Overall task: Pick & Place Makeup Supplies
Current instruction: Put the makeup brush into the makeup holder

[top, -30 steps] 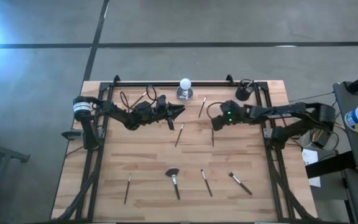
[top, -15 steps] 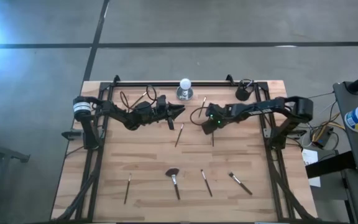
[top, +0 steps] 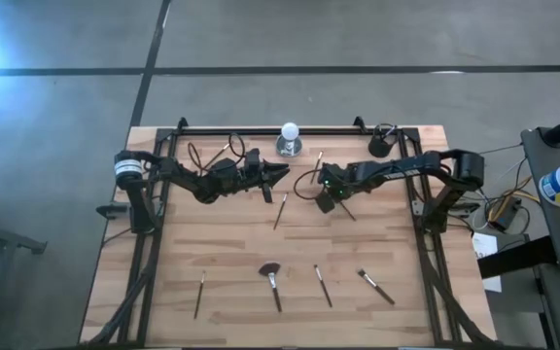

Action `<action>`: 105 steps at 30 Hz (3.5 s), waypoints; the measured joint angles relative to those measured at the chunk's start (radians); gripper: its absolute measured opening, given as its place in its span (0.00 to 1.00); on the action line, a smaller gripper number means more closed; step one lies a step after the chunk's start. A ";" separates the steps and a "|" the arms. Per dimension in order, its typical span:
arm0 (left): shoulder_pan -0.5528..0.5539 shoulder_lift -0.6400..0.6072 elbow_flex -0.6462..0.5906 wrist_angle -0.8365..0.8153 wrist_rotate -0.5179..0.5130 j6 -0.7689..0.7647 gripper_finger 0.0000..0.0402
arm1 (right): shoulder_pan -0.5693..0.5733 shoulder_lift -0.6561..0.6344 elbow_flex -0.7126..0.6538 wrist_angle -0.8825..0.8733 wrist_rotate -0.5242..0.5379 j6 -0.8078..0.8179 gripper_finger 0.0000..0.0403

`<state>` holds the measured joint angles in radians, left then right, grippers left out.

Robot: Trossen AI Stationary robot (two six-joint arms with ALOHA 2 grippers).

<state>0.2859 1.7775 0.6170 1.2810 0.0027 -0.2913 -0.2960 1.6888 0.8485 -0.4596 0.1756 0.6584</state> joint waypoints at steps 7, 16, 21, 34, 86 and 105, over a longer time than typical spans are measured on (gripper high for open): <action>0.000 0.000 0.000 -0.002 0.000 0.000 0.19 | -0.011 -0.083 -0.009 0.019 0.026 -0.118 0.04; 0.000 0.000 0.000 -0.006 0.000 0.000 0.19 | -0.023 -0.339 -0.077 0.069 0.131 -0.201 0.03; 0.000 0.000 0.000 -0.011 0.000 0.000 0.19 | -0.024 -0.529 -0.156 0.189 0.274 -0.248 0.03; 0.000 0.000 0.000 -0.019 0.000 0.000 0.19 | -0.159 -0.805 -0.458 0.891 0.593 -0.591 0.03; 0.000 0.000 0.000 -0.019 0.000 0.000 0.19 | -0.453 -0.230 -0.575 1.540 0.714 -0.608 0.15; 0.005 0.000 0.038 -0.018 -0.013 -0.159 0.19 | -0.441 -0.681 -0.548 0.875 0.217 -0.536 0.13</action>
<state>0.2913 1.7775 0.6553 1.2635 -0.0101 -0.4503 -0.7367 1.0077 0.3008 0.4153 0.3924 0.1221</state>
